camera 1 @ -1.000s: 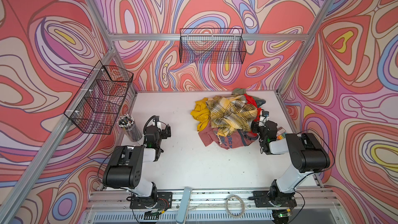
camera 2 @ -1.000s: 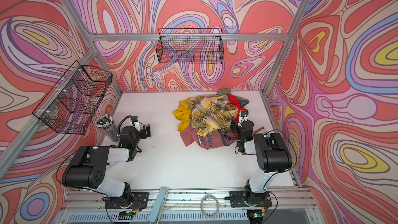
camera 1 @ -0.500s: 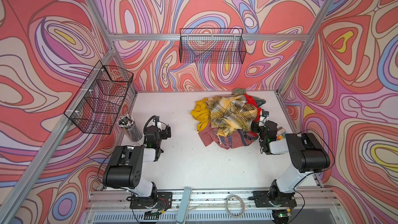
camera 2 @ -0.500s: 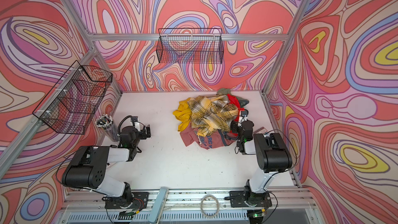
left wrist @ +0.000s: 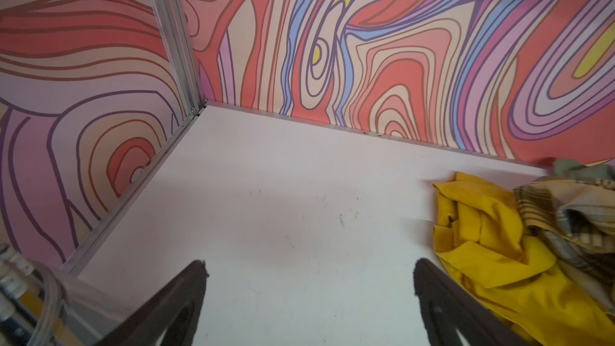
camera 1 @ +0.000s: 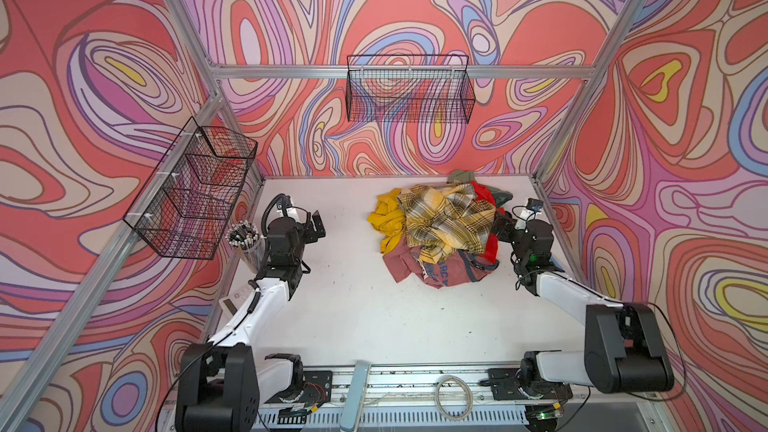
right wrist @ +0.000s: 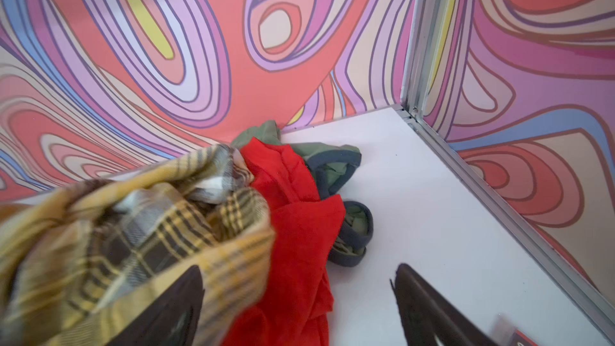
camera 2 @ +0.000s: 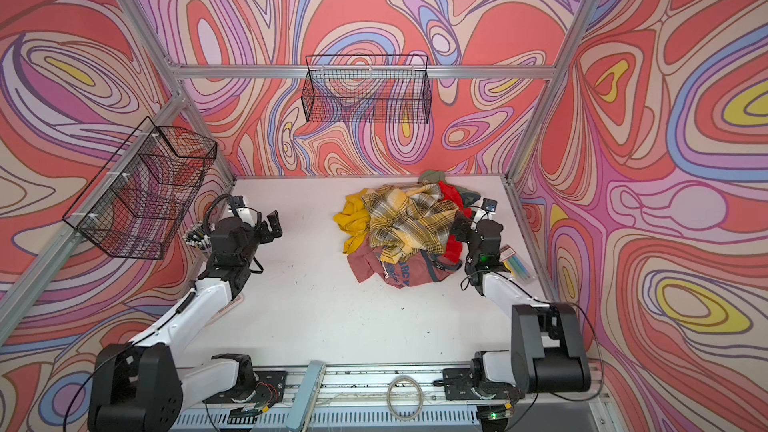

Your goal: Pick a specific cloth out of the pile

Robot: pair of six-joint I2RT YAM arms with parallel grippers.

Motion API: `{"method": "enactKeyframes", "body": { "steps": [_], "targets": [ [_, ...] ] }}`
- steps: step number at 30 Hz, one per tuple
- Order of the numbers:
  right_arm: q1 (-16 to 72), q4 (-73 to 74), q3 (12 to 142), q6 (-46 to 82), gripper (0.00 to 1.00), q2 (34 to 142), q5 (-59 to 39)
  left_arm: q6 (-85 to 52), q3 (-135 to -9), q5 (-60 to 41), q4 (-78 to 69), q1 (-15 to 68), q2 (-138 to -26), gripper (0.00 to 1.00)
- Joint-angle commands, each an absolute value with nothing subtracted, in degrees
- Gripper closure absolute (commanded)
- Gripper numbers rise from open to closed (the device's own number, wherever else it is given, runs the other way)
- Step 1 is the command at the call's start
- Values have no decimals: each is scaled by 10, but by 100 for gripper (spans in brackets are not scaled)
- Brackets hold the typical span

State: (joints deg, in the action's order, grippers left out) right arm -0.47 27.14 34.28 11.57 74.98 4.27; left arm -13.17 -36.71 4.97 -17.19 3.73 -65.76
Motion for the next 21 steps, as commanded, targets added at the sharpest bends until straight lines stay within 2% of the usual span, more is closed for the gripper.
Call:
{"method": "enactKeyframes", "body": {
  "steps": [1,5,12,17,21],
  "targets": [
    [-7,117,364,170,9,710,0,-184,-347,67,-61,76,-641,0],
    [-8,14,380,191,12,662,-30,-176,-357,108,-6,158,-630,0],
    [11,-110,377,243,26,587,-103,-191,-356,166,18,294,-646,0],
    [96,-190,353,298,30,534,-58,-188,-356,173,26,306,-655,0],
    [181,-190,315,356,35,523,-31,-180,-345,192,17,306,-633,0]
  ]
}}
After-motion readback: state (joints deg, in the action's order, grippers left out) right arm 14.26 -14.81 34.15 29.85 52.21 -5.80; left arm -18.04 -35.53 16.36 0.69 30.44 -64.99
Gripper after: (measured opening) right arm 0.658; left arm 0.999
